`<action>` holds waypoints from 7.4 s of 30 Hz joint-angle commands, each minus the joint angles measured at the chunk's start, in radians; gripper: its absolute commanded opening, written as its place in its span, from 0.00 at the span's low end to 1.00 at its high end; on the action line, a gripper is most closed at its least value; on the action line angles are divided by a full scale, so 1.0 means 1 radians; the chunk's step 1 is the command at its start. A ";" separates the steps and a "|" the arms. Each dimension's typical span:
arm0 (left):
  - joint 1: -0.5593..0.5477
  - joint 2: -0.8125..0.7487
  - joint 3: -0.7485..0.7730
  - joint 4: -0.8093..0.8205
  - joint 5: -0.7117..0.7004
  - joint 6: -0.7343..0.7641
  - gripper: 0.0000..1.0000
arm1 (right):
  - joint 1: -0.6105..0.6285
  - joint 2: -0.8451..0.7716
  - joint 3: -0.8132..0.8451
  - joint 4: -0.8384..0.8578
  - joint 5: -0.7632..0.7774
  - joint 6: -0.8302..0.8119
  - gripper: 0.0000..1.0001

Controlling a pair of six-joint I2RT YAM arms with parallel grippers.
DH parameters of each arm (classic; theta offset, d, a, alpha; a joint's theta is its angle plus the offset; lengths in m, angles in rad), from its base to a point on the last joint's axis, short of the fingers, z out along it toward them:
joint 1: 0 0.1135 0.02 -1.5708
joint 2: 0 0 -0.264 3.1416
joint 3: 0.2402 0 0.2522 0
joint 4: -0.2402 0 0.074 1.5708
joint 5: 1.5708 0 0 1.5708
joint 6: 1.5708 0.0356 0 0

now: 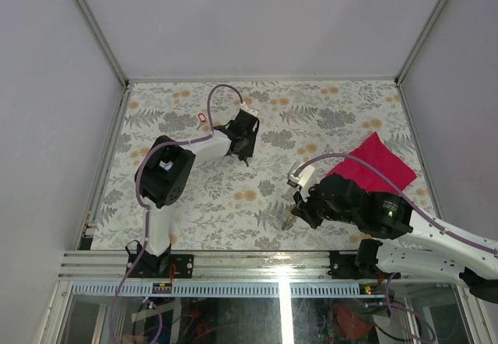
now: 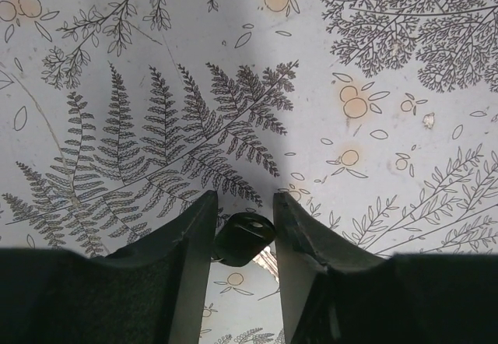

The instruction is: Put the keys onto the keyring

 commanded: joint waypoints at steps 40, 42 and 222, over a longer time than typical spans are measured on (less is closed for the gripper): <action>-0.135 -0.577 -0.570 0.296 0.286 0.066 0.04 | 0.006 0.024 0.009 0.078 -0.042 0.015 0.00; -0.140 -0.565 -0.569 0.284 0.306 0.069 0.05 | 0.005 0.026 0.006 0.080 -0.044 0.014 0.00; -0.505 -1.257 -0.440 0.408 0.765 0.214 0.00 | 0.005 -0.213 -0.104 0.839 -0.483 0.049 0.00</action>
